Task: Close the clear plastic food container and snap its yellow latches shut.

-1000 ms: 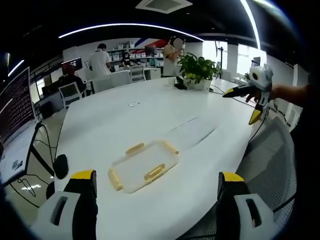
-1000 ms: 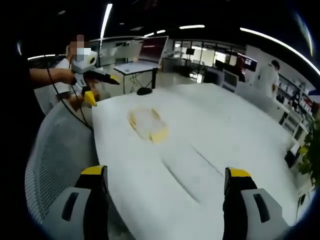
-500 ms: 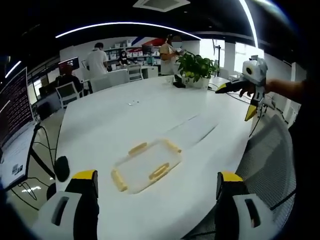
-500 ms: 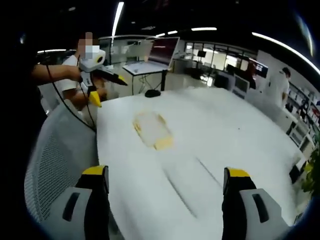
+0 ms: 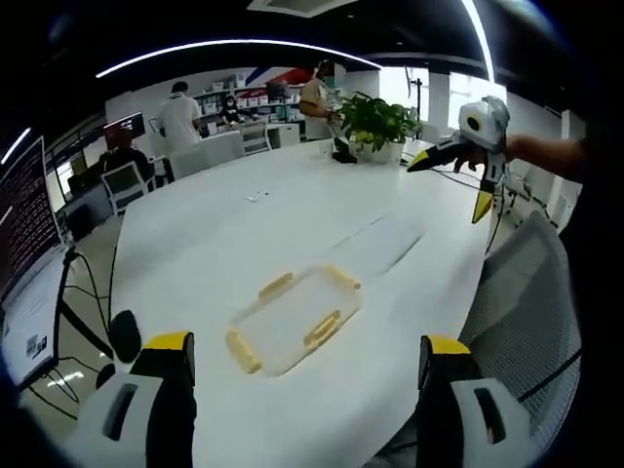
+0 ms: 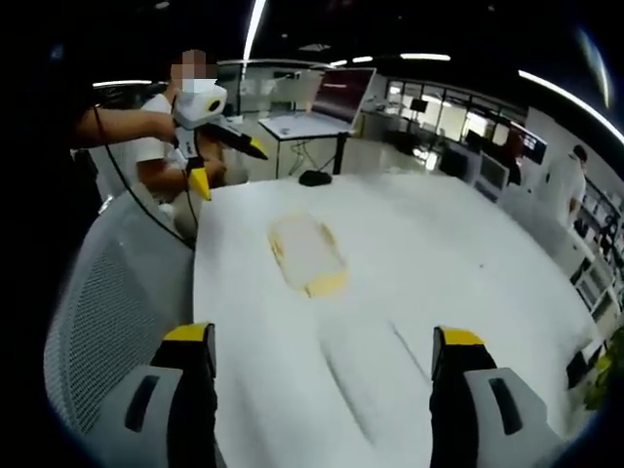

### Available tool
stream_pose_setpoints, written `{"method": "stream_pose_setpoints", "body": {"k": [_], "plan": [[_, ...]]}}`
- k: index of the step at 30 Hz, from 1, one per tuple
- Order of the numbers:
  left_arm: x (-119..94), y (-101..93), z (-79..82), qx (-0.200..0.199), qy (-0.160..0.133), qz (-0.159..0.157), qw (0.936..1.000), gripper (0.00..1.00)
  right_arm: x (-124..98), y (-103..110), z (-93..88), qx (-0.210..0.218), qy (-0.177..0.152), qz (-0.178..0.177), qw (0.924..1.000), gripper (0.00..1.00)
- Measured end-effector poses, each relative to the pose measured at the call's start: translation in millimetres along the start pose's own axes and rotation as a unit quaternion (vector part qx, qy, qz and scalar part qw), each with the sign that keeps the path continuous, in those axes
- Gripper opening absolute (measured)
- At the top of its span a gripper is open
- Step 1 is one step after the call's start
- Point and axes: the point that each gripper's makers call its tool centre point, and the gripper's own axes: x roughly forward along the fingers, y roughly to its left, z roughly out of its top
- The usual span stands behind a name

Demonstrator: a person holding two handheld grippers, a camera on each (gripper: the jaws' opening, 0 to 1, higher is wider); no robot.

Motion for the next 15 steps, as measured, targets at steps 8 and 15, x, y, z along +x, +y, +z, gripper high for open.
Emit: {"method": "stream_pose_setpoints", "body": {"k": [8, 15], "plan": [[4.3, 6.9, -1.4, 0.016, 0.013, -0.01, 0.9997, 0.9, 8.1, -2.6, 4.4, -0.015, 0.008, 0.016, 0.9997, 0.87], [8.7, 14.7, -3.2, 0.031, 0.022, -0.015, 0.9992, 0.88, 17.0, -2.2, 8.2, -0.027, 0.015, 0.03, 0.9991, 0.84]]}}
